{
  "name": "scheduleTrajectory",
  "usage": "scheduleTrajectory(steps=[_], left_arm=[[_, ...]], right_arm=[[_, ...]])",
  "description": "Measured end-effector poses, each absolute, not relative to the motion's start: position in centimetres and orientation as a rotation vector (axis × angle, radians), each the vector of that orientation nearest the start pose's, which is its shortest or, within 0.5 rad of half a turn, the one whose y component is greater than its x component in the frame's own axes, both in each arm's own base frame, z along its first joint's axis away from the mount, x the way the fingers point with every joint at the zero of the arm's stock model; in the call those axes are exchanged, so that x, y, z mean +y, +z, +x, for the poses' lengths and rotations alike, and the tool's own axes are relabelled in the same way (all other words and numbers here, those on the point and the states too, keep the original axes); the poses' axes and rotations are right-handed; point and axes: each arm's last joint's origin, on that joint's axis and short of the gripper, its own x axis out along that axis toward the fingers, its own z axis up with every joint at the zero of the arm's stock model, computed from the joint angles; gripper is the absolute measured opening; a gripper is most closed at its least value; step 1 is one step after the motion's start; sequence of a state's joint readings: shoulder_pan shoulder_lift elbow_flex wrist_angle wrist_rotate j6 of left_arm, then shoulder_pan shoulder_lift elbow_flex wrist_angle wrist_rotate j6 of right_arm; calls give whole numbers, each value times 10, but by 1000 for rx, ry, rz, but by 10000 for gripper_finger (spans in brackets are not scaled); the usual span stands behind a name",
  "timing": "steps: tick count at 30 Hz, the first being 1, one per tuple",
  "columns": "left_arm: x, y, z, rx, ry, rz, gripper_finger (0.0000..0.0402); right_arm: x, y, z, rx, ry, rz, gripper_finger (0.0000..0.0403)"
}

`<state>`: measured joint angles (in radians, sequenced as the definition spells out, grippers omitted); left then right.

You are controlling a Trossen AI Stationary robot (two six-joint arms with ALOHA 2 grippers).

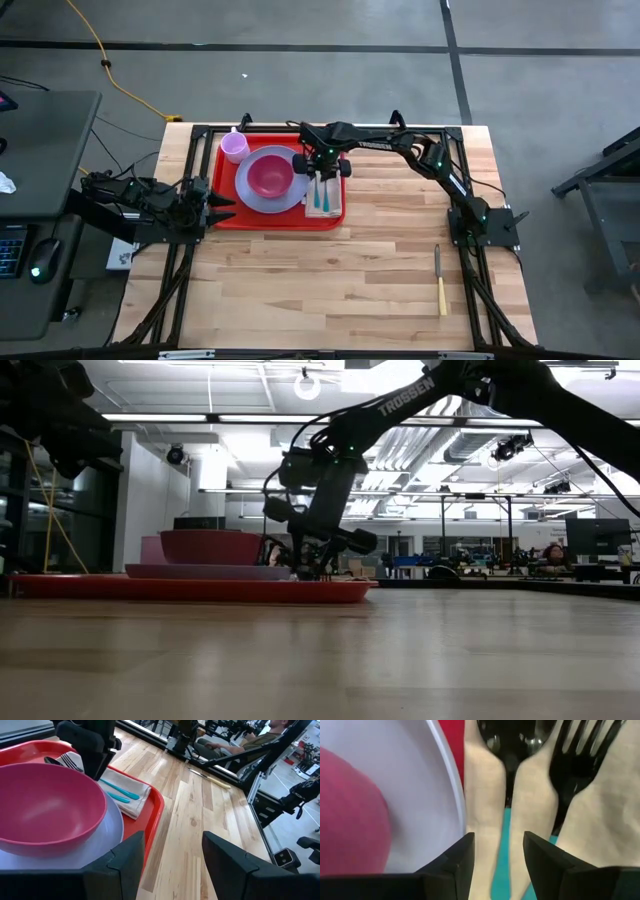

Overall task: Set up tray
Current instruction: Put the yellow knife to the right of the blue fork on the brown napkin

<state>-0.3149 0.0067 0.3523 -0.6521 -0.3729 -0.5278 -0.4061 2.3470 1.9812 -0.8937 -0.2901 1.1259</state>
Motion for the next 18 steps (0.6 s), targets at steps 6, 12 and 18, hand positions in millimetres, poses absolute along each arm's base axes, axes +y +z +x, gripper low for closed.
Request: scheduleTrajectory(steps=[6, 12, 18], left_arm=[[-8, 216, 57, 273, 108, -424, 227], [-8, 216, 57, 273, 107, -425, 227], [-8, 216, 57, 272, 100, -427, 227]], right_arm=[[-182, 170, 447, 1065, -763, 1429, 139], [-182, 187, 437, 1071, -807, 1406, 134], [-176, 228, 416, 1075, -882, 1318, 133]])
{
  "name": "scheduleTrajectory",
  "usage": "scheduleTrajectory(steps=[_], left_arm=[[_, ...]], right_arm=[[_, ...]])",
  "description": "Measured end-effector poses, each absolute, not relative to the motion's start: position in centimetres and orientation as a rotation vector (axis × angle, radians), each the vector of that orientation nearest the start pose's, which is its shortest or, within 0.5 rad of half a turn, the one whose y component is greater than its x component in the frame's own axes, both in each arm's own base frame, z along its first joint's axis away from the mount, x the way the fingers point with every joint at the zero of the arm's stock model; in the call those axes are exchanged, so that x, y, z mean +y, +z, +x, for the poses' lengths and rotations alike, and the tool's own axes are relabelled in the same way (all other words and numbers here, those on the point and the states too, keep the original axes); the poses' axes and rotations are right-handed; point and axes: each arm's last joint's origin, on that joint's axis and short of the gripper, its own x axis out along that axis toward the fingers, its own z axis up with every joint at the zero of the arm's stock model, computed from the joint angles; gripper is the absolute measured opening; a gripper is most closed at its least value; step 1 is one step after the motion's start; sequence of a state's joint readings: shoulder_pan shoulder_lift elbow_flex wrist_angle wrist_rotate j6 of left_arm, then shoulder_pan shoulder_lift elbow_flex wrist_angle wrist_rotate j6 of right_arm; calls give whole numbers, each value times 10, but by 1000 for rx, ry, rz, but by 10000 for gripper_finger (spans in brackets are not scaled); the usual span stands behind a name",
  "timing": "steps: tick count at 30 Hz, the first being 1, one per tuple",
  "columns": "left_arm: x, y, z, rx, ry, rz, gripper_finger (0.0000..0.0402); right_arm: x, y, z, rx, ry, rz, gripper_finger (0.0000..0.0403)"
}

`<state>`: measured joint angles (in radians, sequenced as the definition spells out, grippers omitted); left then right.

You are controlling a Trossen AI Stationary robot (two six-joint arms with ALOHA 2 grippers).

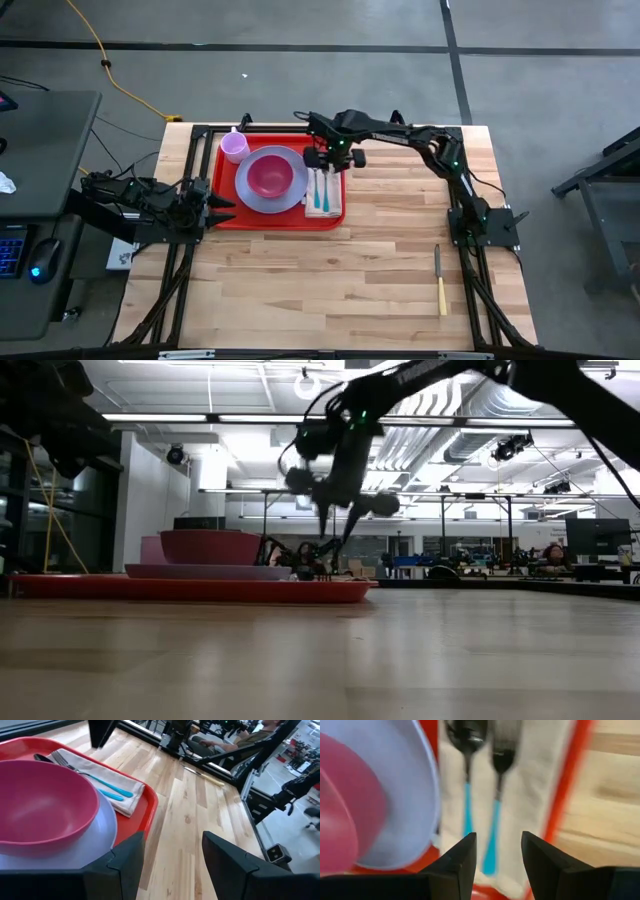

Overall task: Set up tray
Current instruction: Put the yellow knife to the right of the blue fork on the brown napkin

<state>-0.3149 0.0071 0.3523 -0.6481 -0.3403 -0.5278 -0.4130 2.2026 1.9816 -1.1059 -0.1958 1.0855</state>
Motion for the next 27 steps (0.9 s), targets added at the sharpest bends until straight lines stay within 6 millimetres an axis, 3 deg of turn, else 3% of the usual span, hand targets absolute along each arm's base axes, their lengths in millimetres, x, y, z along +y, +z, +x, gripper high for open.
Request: scheduleTrajectory(steps=[6, 15, 22, 27], left_arm=[[-9, 217, 57, 275, 78, -427, 227], [-9, 218, 58, 259, 75, -431, 227], [-9, 218, 58, 258, 79, -435, 227], [-9, 218, 58, 258, 80, -436, 227]], right_arm=[[-148, 277, 385, 1138, -969, 1205, 133], [-81, 340, 343, 1185, -1022, 1049, 133], [-38, 372, 323, 1107, -958, 960, 133], [-14, 384, 313, 1086, -893, 931, 133]])
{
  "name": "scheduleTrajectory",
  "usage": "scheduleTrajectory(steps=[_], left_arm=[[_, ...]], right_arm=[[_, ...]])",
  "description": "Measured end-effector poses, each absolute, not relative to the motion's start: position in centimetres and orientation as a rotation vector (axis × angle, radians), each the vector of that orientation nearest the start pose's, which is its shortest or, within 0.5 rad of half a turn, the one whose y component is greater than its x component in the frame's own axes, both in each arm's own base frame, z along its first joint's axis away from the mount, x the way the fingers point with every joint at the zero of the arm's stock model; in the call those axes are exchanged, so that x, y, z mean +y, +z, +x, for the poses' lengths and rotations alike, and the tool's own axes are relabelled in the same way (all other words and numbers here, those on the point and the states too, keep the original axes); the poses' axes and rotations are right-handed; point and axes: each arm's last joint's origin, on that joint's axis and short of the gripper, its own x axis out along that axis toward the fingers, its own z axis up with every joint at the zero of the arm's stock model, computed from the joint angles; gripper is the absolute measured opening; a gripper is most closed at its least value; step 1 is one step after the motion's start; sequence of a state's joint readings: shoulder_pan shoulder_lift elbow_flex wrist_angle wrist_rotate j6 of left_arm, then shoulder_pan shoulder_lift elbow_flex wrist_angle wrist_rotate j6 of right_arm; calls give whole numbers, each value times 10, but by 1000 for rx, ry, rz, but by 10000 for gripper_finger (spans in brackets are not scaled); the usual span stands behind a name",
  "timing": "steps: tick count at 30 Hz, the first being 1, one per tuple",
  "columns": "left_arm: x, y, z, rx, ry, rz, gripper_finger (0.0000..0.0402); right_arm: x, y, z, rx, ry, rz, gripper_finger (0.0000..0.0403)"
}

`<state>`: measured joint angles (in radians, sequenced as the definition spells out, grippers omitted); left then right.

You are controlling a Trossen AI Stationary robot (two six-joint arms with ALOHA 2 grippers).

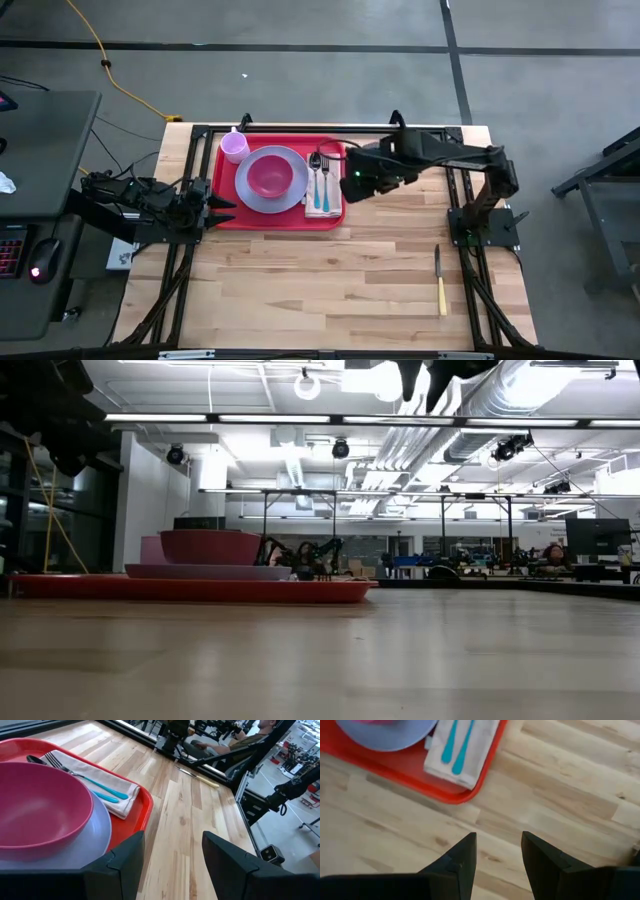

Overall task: Set up tray
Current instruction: Put the yellow knife to the right of the blue fork on the brown napkin

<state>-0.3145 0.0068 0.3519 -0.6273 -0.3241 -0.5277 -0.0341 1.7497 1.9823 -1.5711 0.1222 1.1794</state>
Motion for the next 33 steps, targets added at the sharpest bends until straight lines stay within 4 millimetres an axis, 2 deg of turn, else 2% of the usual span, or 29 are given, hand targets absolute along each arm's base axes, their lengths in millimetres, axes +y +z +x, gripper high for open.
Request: scheduleTrajectory(steps=[7, 14, 22, 27, 33], left_arm=[[-9, 218, 58, 258, 82, -453, 227], [-9, 218, 58, 261, 82, -454, 227], [-9, 218, 58, 263, 77, -461, 227], [-9, 218, 58, 263, 76, -463, 227], [-9, 218, 58, 263, 76, -463, 227]], right_arm=[[10, 384, 312, 1113, -859, 986, 133], [34, 348, 305, 1263, -961, 1067, 133], [68, 309, 267, 1450, -1128, 1155, 133], [91, 299, 235, 1462, -1245, 1224, 133], [109, 291, 211, 1469, -1212, 1279, 133]])
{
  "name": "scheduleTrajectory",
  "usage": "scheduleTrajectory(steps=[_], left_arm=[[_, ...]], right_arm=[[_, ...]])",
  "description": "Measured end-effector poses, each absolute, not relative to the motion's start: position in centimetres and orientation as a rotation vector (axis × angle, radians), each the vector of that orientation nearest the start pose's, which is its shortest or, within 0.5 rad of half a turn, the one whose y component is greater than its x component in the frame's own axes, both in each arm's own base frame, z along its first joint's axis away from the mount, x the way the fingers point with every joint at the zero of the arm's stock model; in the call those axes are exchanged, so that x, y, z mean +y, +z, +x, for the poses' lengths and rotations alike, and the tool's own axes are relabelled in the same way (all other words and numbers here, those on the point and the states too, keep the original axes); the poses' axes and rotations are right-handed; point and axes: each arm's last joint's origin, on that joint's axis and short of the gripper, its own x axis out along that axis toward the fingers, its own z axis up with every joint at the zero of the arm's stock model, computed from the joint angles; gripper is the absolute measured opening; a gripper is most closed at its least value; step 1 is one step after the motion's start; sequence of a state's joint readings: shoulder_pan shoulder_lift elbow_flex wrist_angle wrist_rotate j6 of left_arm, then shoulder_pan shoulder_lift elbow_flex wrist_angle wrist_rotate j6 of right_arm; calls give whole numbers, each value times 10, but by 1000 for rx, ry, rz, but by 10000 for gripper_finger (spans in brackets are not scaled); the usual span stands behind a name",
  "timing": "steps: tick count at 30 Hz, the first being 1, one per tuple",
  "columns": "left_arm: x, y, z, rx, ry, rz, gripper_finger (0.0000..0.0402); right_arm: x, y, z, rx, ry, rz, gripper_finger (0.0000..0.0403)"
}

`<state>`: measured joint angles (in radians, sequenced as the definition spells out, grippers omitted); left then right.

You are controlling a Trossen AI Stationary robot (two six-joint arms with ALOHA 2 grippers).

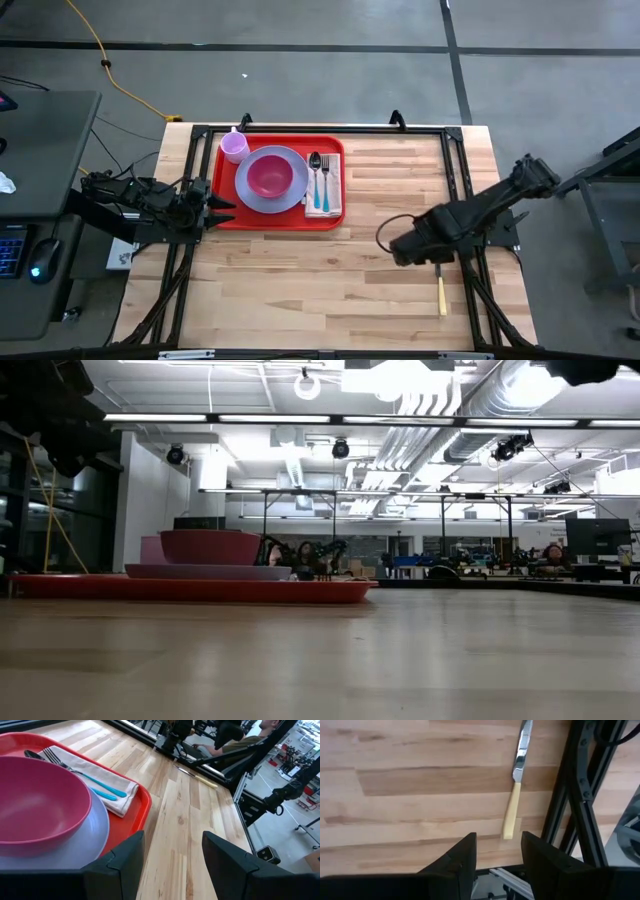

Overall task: Set up tray
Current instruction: Put the yellow knife to the right of the blue fork on the brown napkin

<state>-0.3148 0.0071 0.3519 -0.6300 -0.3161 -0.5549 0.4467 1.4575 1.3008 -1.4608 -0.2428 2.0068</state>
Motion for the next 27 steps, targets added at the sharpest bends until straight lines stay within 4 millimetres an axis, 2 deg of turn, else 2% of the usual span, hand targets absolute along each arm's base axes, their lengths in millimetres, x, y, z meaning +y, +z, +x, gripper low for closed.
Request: scheduleTrajectory(steps=[11, 17, 27], left_arm=[[-9, 218, 58, 262, 78, -486, 227], [-9, 218, 58, 262, 79, -489, 227], [-9, 218, 58, 260, 84, -496, 227]], right_arm=[[118, 259, 205, 1485, -1169, 1262, 133], [129, 238, 193, 1619, -1190, 1278, 133], [144, 203, 181, 1678, -1112, 1302, 133]])
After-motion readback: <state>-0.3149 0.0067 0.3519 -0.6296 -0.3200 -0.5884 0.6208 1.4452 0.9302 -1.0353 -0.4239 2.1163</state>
